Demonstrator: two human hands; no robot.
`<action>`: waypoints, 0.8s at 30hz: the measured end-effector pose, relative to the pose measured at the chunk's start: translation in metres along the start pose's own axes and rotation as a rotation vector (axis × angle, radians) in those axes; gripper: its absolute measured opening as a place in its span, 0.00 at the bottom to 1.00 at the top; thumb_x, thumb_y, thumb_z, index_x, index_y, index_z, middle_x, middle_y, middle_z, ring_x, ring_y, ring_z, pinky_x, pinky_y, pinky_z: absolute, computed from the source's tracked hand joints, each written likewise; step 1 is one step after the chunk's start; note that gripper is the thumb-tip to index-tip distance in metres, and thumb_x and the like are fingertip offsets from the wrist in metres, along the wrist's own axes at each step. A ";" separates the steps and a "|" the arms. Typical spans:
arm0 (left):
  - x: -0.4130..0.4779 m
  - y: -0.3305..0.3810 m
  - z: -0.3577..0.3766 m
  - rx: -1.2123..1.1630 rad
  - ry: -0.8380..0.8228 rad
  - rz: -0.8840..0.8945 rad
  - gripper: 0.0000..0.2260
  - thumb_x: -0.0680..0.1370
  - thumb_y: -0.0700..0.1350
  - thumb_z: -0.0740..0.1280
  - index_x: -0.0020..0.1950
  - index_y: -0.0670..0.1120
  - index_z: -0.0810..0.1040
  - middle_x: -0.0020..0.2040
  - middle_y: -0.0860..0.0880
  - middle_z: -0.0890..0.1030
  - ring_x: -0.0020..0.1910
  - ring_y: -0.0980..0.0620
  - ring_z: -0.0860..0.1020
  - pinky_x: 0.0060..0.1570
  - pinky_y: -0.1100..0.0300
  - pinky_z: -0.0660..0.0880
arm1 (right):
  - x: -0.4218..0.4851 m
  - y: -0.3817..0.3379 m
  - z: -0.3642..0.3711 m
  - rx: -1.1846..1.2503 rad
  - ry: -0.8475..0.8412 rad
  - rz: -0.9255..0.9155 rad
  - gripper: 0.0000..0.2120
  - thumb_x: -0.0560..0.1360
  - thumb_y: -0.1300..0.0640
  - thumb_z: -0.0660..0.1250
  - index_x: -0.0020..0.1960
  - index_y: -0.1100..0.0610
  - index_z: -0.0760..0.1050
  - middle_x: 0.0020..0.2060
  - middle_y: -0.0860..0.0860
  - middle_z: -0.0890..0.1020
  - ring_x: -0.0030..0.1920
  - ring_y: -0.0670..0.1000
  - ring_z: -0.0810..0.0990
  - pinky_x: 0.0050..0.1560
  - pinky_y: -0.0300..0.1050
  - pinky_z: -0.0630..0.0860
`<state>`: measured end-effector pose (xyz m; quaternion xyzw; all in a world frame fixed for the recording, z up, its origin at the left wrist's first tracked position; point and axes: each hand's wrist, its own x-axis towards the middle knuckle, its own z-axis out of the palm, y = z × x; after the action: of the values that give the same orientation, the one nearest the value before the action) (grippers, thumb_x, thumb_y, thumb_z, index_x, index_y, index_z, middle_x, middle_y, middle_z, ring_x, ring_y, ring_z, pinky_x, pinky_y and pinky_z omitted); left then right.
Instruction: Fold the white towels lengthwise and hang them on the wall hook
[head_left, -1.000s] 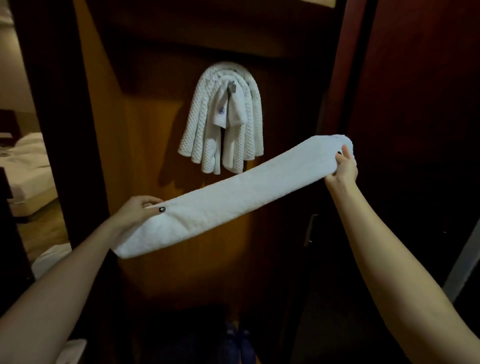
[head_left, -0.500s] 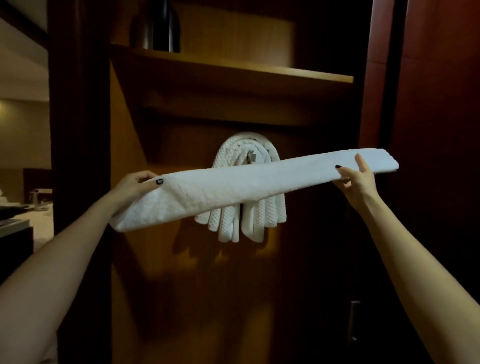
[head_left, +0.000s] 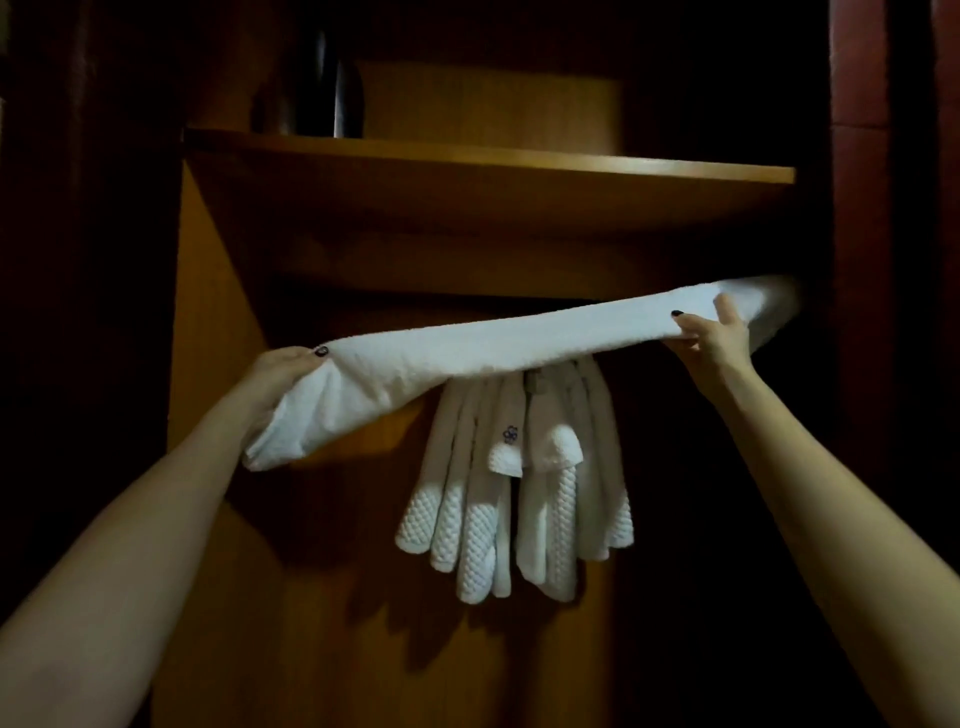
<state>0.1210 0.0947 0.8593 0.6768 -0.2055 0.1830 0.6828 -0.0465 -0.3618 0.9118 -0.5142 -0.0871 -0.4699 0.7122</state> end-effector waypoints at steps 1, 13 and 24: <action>0.008 -0.002 0.002 -0.001 -0.009 0.001 0.06 0.76 0.47 0.70 0.39 0.49 0.83 0.35 0.50 0.84 0.37 0.50 0.81 0.41 0.57 0.76 | 0.009 0.005 0.002 0.009 0.012 0.006 0.36 0.77 0.72 0.60 0.79 0.61 0.47 0.74 0.64 0.59 0.57 0.56 0.75 0.44 0.43 0.79; 0.039 -0.054 0.034 0.122 -0.082 -0.115 0.07 0.75 0.52 0.69 0.43 0.50 0.84 0.40 0.48 0.84 0.42 0.50 0.82 0.42 0.56 0.77 | 0.011 0.113 -0.031 0.238 0.175 0.215 0.24 0.75 0.76 0.61 0.70 0.74 0.60 0.52 0.65 0.77 0.37 0.52 0.83 0.32 0.41 0.81; -0.024 -0.120 0.075 0.107 -0.227 -0.368 0.11 0.77 0.52 0.68 0.48 0.45 0.81 0.42 0.48 0.82 0.37 0.54 0.81 0.33 0.64 0.76 | -0.076 0.150 -0.028 0.306 0.290 0.408 0.28 0.78 0.73 0.59 0.76 0.64 0.58 0.68 0.62 0.70 0.46 0.52 0.78 0.46 0.45 0.82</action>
<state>0.1616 0.0183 0.7453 0.7543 -0.1438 -0.0114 0.6405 0.0158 -0.3366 0.7556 -0.3351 0.0508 -0.3667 0.8664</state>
